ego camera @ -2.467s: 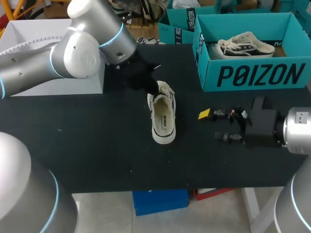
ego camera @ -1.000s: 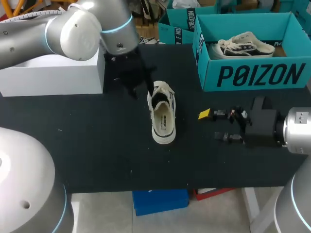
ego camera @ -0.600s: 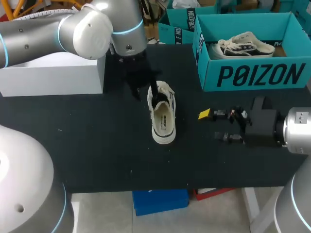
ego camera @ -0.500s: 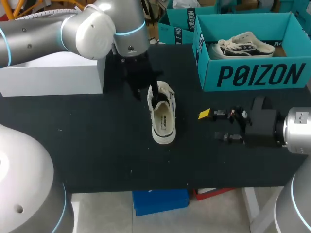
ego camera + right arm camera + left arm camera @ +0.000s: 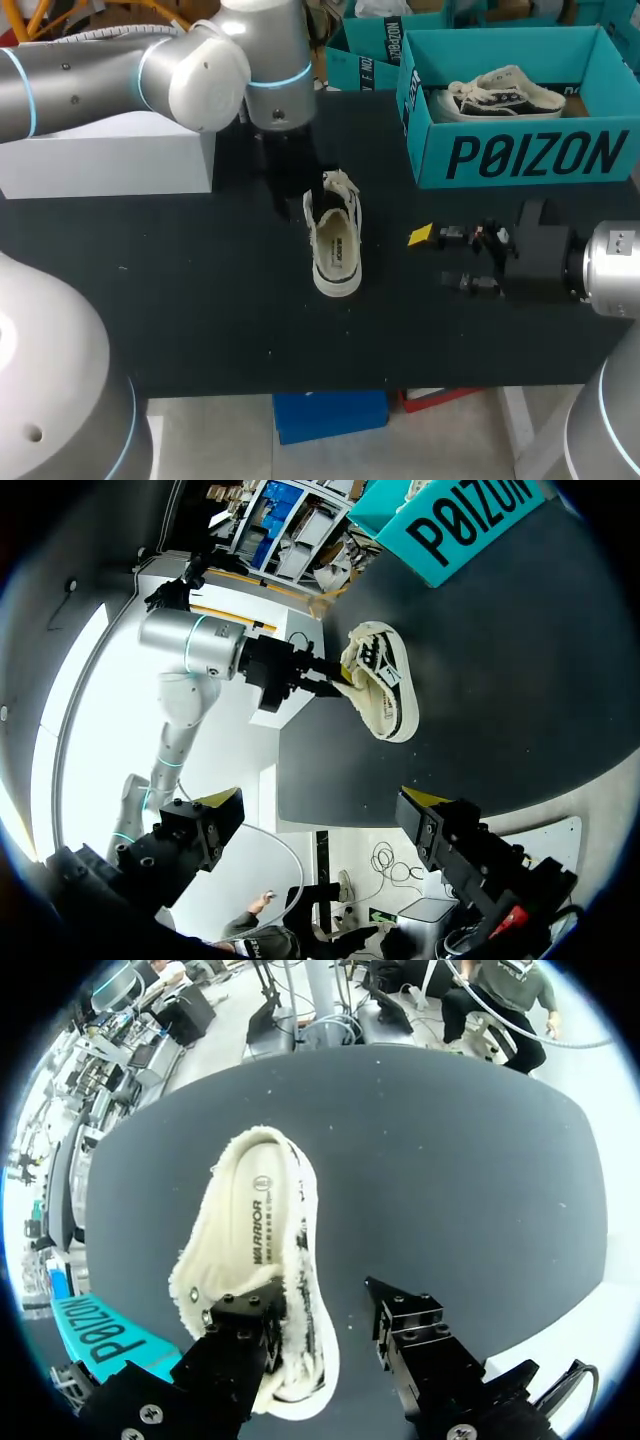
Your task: Take the shoe out of the shoebox, open the shoe tongue, remove and reinsert the insole, then place the shoe into the shoebox
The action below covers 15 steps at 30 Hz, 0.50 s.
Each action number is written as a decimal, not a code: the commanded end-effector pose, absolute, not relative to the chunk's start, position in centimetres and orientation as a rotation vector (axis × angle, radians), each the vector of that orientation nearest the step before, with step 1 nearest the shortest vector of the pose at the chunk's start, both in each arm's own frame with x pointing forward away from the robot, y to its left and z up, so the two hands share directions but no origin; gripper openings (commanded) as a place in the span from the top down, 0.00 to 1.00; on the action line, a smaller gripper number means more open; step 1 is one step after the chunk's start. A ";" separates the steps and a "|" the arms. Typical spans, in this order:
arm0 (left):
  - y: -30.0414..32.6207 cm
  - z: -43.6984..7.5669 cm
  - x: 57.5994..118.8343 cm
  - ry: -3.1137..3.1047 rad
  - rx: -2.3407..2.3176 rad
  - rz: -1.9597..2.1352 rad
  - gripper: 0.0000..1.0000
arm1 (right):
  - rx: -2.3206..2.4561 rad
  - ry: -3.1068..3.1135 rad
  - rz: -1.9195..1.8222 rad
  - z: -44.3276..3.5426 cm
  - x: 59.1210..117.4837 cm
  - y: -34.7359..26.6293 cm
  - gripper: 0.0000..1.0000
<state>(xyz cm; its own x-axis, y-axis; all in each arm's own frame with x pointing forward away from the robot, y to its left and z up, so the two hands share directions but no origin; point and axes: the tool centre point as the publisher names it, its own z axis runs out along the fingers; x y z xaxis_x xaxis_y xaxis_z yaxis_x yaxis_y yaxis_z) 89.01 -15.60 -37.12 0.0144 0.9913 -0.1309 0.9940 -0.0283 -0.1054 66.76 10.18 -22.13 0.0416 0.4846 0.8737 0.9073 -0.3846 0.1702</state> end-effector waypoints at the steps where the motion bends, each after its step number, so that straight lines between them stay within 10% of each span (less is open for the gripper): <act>1: -16.1 -38.8 89.3 2.181 2.235 -0.272 0.52 | -1.892 -1.400 -1.300 -22.2 66.8 10.2 0.00; 15: -16.8 -41.3 90.1 2.178 2.265 -0.211 0.54 | -1.892 -1.400 -1.300 -22.2 66.8 10.2 0.00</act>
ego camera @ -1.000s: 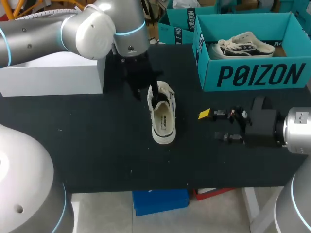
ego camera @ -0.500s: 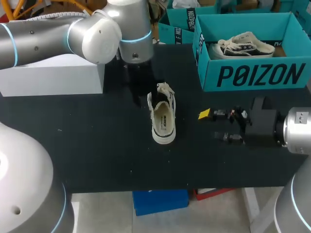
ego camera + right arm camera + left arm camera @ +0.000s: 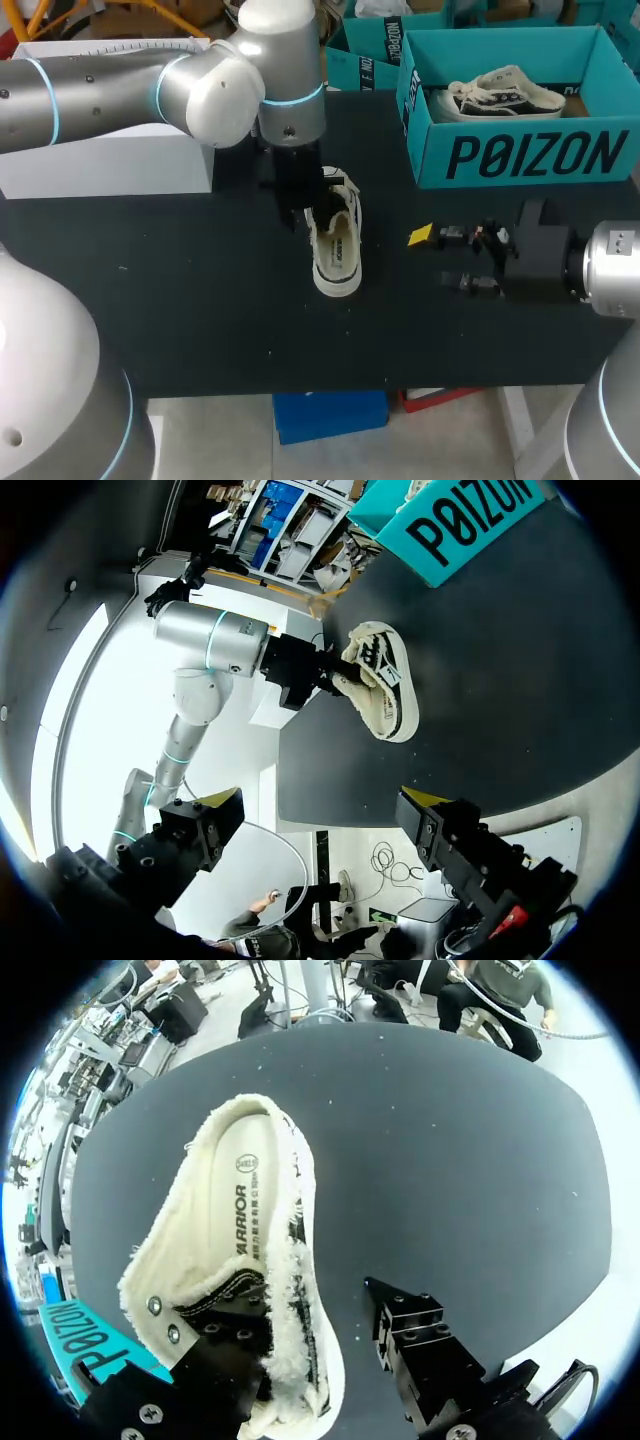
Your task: Take the shoe out of the shoebox, open the shoe tongue, remove and reinsert the insole, then place the shoe into the shoebox
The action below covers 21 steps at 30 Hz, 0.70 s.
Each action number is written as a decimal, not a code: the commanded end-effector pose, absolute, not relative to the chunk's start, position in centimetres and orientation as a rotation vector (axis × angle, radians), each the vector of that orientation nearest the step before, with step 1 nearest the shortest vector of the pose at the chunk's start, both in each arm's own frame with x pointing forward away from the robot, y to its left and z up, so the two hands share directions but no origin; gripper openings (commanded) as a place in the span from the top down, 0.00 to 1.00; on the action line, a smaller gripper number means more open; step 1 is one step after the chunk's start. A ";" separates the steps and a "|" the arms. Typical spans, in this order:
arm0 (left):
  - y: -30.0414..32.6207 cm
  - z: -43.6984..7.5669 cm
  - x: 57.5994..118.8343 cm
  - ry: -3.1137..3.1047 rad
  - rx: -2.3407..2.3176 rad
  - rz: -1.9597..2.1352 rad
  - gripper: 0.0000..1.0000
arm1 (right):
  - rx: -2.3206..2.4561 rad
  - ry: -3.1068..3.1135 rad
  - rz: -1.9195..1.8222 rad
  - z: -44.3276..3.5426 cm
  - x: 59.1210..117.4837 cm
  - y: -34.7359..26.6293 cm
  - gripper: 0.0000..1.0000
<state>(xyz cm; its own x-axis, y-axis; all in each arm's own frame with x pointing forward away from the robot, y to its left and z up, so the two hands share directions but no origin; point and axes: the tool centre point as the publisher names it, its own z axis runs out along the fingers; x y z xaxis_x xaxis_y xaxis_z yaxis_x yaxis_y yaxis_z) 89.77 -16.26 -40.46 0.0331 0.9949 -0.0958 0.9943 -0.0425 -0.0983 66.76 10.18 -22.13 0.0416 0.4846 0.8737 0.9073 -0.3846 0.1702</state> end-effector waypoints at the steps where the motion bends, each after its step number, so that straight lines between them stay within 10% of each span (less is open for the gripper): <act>1: -16.8 -41.4 90.1 -2.161 -2.257 0.200 0.55 | -1.892 -1.400 -1.300 -22.2 66.8 10.2 0.00; 11: -16.7 -42.1 90.3 -2.163 -2.266 0.149 0.75 | -1.892 -1.400 -1.300 -22.2 66.8 10.2 0.00; 14: -16.7 -42.1 90.3 -2.163 -2.277 0.134 1.00 | -1.892 -1.400 -1.300 -22.2 66.8 10.2 0.00; 21: -16.8 -40.7 90.1 -2.154 -2.304 0.156 1.00 | -1.892 -1.400 -1.300 -22.2 66.8 10.2 0.00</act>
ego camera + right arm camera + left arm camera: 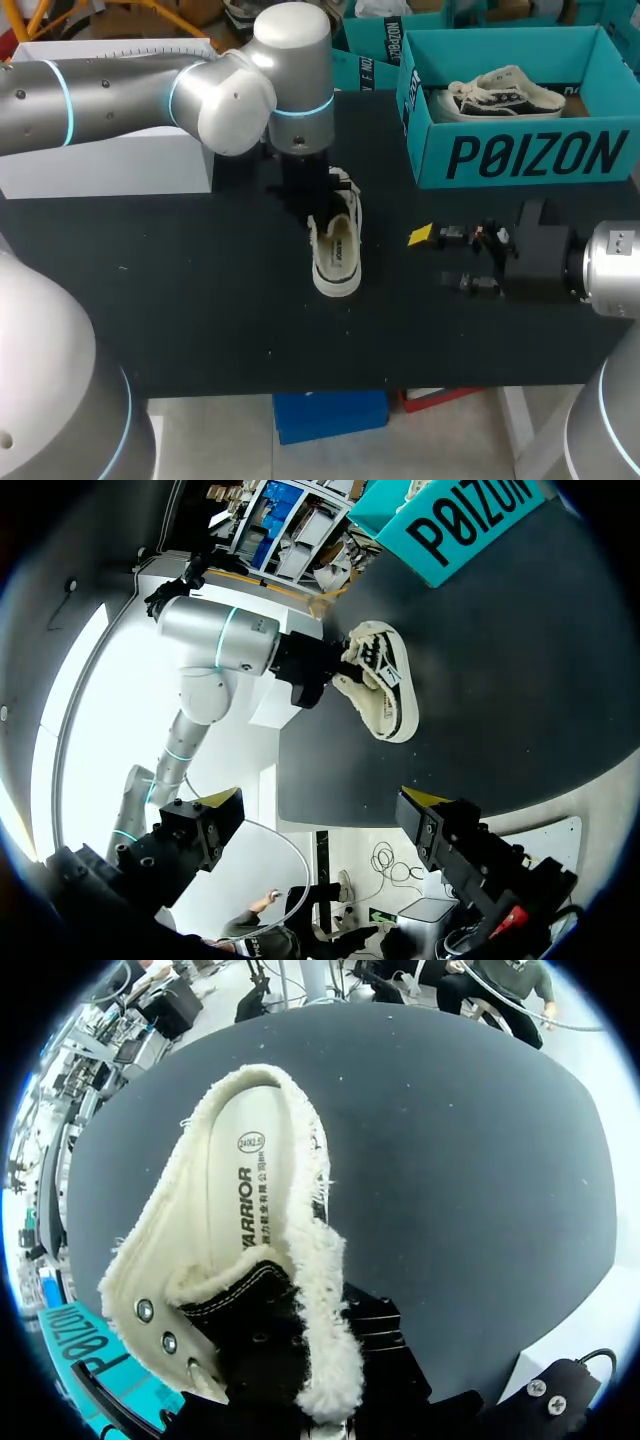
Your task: Take the shoe out of the shoebox, open the shoe tongue, remove and reinsert the insole, then place the shoe into the shoebox
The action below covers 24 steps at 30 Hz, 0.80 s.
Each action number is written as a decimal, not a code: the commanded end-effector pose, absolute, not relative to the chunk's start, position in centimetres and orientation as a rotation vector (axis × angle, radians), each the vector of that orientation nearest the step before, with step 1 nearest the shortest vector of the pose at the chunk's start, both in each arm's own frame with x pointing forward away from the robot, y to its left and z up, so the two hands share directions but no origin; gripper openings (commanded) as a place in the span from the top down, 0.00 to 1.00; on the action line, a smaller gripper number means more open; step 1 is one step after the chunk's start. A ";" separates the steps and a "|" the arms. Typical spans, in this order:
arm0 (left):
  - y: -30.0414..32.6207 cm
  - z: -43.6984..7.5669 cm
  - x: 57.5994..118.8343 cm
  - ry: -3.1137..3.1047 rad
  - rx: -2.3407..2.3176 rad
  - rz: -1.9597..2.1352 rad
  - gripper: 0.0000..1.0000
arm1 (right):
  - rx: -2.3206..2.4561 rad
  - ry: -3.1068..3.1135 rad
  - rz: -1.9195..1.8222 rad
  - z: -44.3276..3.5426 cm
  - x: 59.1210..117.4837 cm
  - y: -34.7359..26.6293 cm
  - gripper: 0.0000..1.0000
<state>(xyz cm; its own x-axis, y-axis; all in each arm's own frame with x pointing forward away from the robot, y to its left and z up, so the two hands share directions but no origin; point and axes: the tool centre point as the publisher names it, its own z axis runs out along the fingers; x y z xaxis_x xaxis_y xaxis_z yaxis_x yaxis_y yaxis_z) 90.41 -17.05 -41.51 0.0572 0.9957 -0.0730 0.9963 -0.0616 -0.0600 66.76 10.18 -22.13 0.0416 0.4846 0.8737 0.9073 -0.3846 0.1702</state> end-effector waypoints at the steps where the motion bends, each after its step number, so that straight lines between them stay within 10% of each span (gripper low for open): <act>1: -16.7 -40.5 90.0 2.130 2.280 -0.156 1.00 | -1.892 -1.400 -1.300 -22.2 66.8 10.2 0.00; 24: -13.2 -23.4 93.8 2.180 1.882 -0.211 1.00 | -1.892 -1.400 -1.300 -22.2 66.8 10.2 0.00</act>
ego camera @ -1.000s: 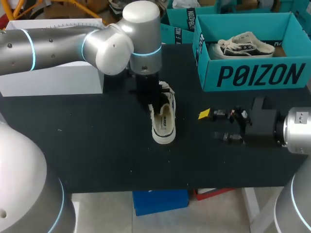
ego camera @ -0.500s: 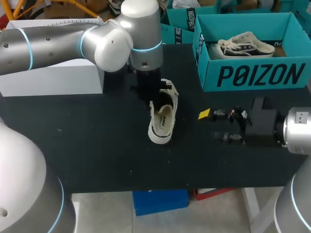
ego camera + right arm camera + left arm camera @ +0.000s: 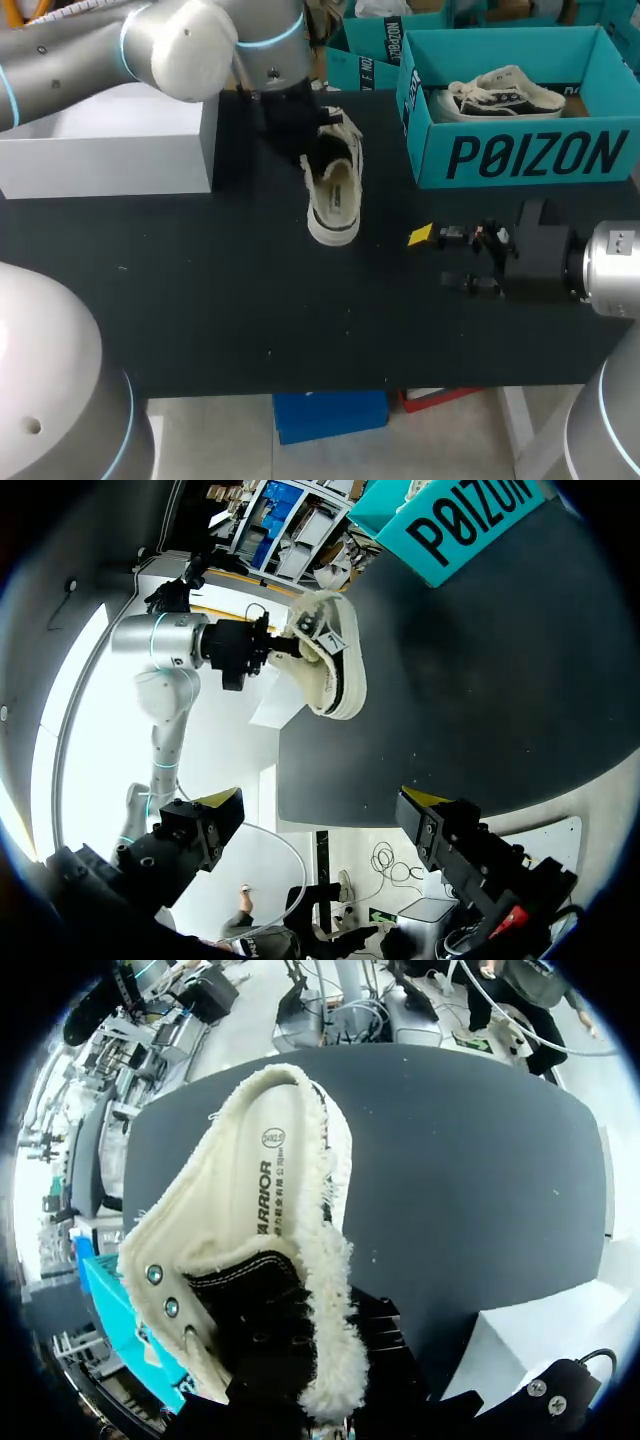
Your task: Take the shoe out of the shoebox, open the shoe tongue, remove and reinsert the insole, then place the shoe into the shoebox
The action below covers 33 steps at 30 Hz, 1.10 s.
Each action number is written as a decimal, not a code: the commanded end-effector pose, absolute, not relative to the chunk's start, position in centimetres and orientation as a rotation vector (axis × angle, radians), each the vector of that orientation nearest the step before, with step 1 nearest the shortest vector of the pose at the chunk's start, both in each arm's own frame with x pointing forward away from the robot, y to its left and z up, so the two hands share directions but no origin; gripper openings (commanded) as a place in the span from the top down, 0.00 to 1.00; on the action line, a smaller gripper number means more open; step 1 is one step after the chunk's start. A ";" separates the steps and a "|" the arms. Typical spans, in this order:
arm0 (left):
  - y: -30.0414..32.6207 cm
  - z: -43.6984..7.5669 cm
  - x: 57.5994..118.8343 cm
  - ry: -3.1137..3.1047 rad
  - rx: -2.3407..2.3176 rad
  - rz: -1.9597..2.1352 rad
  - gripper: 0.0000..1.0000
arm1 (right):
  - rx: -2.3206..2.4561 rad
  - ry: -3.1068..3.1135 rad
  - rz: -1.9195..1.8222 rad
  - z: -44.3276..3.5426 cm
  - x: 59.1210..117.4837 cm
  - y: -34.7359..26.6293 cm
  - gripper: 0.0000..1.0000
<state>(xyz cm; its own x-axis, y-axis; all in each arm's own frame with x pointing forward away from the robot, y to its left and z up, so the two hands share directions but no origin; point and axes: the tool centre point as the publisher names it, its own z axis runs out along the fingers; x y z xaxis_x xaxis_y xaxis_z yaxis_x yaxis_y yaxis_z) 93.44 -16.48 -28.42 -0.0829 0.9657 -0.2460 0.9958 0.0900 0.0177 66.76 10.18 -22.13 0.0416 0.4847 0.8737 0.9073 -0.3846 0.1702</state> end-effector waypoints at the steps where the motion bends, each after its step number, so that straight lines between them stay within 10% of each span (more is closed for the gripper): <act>1: -12.5 -22.7 94.4 2.200 1.842 -0.211 1.00 | -1.892 -1.400 -1.300 -22.2 66.8 10.2 0.00; 33: 11.3 -21.7 101.8 2.584 0.909 -0.231 1.00 | -1.892 -1.400 -1.300 -22.2 66.8 10.2 0.00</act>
<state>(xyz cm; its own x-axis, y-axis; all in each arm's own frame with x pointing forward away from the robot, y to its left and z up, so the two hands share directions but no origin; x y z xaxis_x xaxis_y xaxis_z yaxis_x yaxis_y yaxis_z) 102.13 11.19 -21.67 -0.7221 0.5699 -0.3921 0.6297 0.7762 -0.0316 66.76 10.18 -22.13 0.0416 0.4846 0.8737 0.9073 -0.3846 0.1702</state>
